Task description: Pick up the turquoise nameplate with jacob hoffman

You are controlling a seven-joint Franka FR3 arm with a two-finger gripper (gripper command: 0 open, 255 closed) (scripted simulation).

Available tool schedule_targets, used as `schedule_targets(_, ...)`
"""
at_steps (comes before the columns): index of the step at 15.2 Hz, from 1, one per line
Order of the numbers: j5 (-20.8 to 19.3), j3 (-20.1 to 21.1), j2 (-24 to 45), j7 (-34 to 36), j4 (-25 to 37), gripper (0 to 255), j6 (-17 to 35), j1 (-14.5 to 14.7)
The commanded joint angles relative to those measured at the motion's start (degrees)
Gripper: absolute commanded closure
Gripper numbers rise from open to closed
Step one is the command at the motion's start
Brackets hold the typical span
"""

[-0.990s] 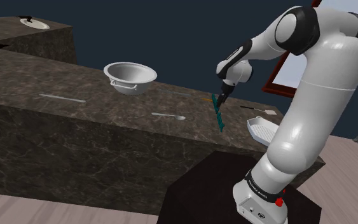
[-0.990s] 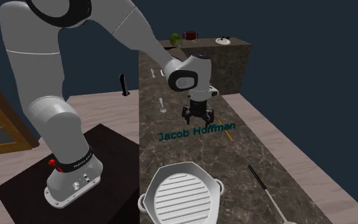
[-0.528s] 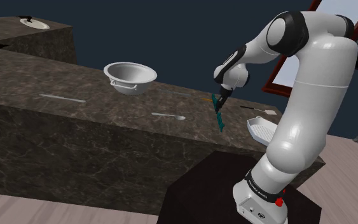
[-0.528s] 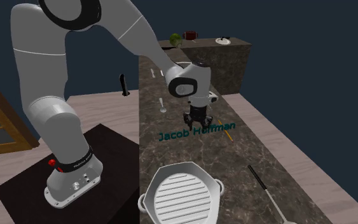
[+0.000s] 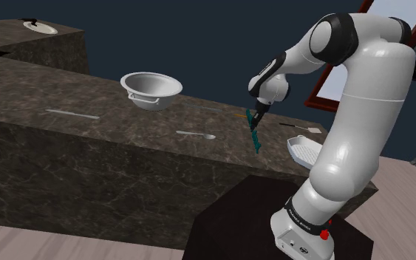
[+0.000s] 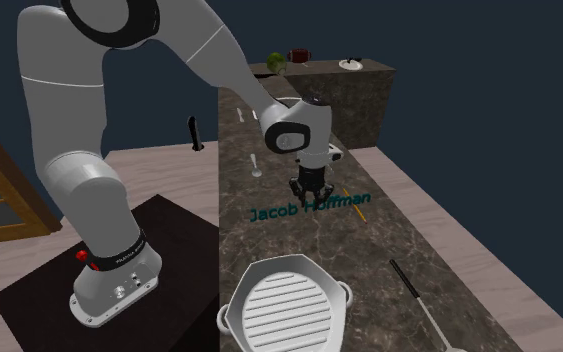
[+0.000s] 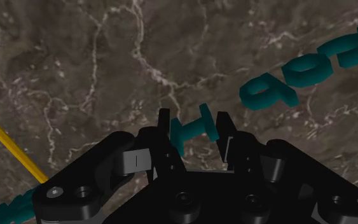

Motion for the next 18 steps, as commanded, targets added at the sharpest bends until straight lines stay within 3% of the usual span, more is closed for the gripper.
schedule_targets(1, -0.09, -0.01, -0.10, 0.19, -0.16, 255, 0.04, 0.14)
schedule_targets(18, -8.70, -3.34, -9.75, 6.04, 1.93, 255, -10.09, 2.75)
